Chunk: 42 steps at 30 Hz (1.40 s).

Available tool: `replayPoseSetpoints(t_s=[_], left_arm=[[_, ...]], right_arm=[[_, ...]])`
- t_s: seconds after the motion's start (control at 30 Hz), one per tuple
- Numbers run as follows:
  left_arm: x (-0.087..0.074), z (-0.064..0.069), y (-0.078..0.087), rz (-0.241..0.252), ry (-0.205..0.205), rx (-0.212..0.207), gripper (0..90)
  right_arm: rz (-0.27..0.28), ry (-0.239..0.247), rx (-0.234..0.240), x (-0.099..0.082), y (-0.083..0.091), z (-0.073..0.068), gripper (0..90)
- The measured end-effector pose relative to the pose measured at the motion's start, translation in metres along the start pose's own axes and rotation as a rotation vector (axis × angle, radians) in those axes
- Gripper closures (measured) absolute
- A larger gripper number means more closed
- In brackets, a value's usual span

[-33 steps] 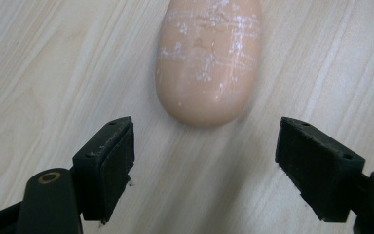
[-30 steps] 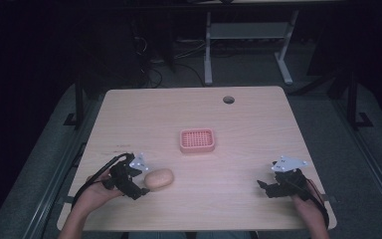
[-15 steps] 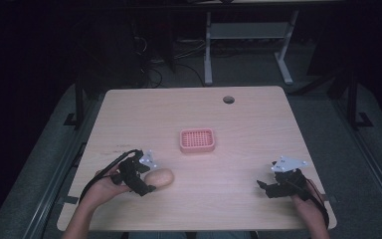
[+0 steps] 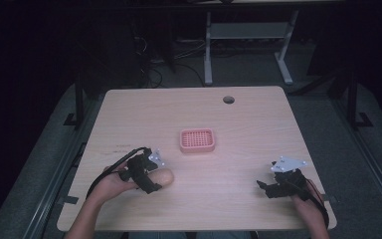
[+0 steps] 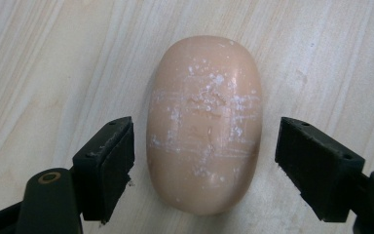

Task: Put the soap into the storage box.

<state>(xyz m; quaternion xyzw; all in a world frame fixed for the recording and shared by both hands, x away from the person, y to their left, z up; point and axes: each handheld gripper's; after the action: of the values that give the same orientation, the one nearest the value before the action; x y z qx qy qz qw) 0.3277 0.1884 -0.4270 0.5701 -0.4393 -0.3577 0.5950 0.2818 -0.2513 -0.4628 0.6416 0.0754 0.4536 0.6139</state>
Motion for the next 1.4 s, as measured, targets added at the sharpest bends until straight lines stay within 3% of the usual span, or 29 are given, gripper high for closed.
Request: replayPoseSetpoints(t_s=[0.8, 1.03, 1.4], left_arm=[[0.015, -0.007, -0.017, -0.064, -0.014, -0.047, 26.0], [0.015, -0.009, -0.017, -0.056, -0.016, -0.055, 31.4], [0.016, -0.009, -0.015, -0.043, -0.005, -0.052, 32.1]], right_arm=[[0.002, -0.008, 0.01, 0.001, -0.001, -0.001, 13.8], [0.005, -0.007, 0.011, 0.001, -0.001, -0.001, 13.8], [0.009, -0.025, 0.018, 0.0, -0.001, -0.001, 13.8]])
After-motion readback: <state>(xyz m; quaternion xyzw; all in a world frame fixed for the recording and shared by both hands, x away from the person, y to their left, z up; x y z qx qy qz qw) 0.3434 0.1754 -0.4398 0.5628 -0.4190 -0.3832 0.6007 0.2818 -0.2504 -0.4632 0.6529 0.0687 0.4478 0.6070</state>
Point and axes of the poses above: each handheld gripper's, and its own axes: y roughly backward along the jaws, x roughly out of its top, z roughly to its right, and after that the axes turned 14 degrees about -z, right-handed
